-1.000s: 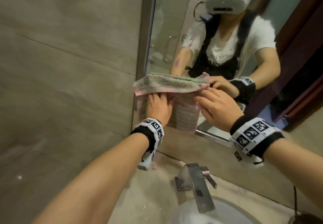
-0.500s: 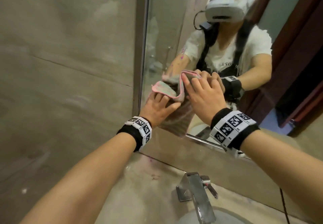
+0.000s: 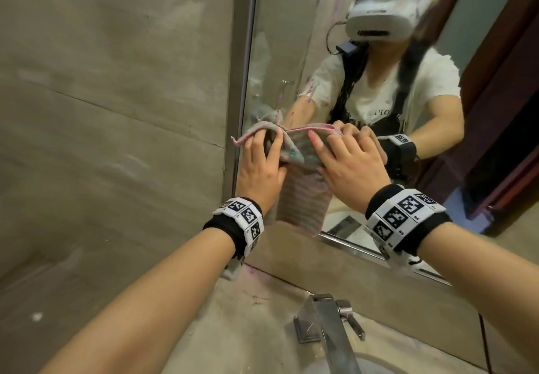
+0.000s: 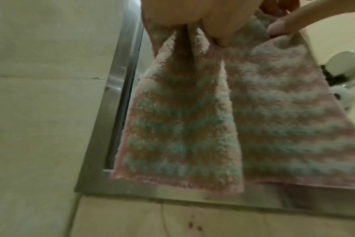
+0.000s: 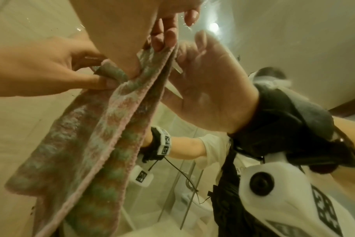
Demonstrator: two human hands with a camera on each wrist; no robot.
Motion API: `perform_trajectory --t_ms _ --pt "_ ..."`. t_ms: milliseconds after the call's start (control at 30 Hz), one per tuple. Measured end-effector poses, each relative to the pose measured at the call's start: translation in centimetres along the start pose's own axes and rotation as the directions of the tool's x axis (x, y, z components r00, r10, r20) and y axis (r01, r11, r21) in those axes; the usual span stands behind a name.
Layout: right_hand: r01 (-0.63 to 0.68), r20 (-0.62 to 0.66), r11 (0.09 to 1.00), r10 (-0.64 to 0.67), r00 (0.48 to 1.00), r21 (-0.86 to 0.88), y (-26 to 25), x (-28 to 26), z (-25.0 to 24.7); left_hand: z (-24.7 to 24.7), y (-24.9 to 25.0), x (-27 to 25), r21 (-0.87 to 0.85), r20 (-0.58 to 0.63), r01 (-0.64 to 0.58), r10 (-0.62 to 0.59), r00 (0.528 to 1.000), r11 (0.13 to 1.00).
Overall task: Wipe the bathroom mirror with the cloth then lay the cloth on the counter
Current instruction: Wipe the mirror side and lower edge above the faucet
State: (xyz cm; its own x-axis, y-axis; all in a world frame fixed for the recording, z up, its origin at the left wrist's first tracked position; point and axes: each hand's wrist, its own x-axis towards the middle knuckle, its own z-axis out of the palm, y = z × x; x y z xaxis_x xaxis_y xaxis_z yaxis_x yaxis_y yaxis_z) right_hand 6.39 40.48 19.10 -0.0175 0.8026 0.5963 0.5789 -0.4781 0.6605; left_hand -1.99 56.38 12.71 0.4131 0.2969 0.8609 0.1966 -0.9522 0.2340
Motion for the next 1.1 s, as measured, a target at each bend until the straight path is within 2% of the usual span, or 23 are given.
perform_trajectory --t_ms 100,200,333,367,500,567,633,733,833,966,1100 --pt "-0.023 -0.046 0.991 0.029 0.999 0.129 0.1 0.0 -0.8 0.1 1.5 -0.7 -0.050 0.060 0.118 -0.115 0.992 0.992" --pt "-0.023 -0.186 0.940 0.091 0.978 0.341 1.1 -0.2 -1.7 0.5 2.1 -1.8 -0.046 0.259 0.180 -0.163 0.952 0.983" --pt "-0.089 -0.253 0.957 0.162 0.954 0.276 3.6 -1.1 -2.6 2.5 0.1 -5.1 0.006 0.454 0.288 -0.259 0.852 0.958" --pt "-0.110 -0.254 0.963 0.174 0.951 0.246 4.2 -1.4 -2.9 3.0 -0.3 -6.0 0.027 0.461 0.309 -0.287 0.840 0.951" --pt "-0.124 -0.200 0.990 0.135 0.970 0.065 5.7 -2.7 -3.0 3.9 -0.7 -7.0 0.053 0.339 0.295 -0.295 0.893 0.954" --pt "-0.141 -0.143 0.990 0.136 0.980 -0.026 6.1 -3.5 -2.7 4.1 -0.6 -6.7 0.056 0.328 0.286 -0.289 0.900 0.956" --pt "-0.179 -0.102 0.981 0.172 0.980 -0.071 6.8 -4.2 -2.4 3.8 -0.2 -6.0 0.062 0.305 0.275 -0.281 0.910 0.959" --pt "-0.199 -0.114 0.975 0.187 0.976 -0.104 8.3 -4.9 -2.2 3.1 0.1 -4.1 0.050 0.279 0.229 -0.234 0.931 0.972" --pt "-0.169 -0.098 0.971 0.154 0.983 -0.171 9.3 -5.5 -1.9 2.2 0.1 -0.9 0.072 0.248 0.093 -0.108 0.963 0.993" --pt "-0.175 -0.095 0.968 0.160 0.983 -0.181 8.9 -5.6 -1.6 -0.2 1.8 5.2 0.096 0.252 0.066 -0.089 0.964 0.993" --pt "-0.191 -0.089 0.966 0.178 0.980 -0.172 8.8 -5.5 -1.5 -3.5 5.2 12.6 0.150 0.152 -0.040 0.017 0.988 0.988"
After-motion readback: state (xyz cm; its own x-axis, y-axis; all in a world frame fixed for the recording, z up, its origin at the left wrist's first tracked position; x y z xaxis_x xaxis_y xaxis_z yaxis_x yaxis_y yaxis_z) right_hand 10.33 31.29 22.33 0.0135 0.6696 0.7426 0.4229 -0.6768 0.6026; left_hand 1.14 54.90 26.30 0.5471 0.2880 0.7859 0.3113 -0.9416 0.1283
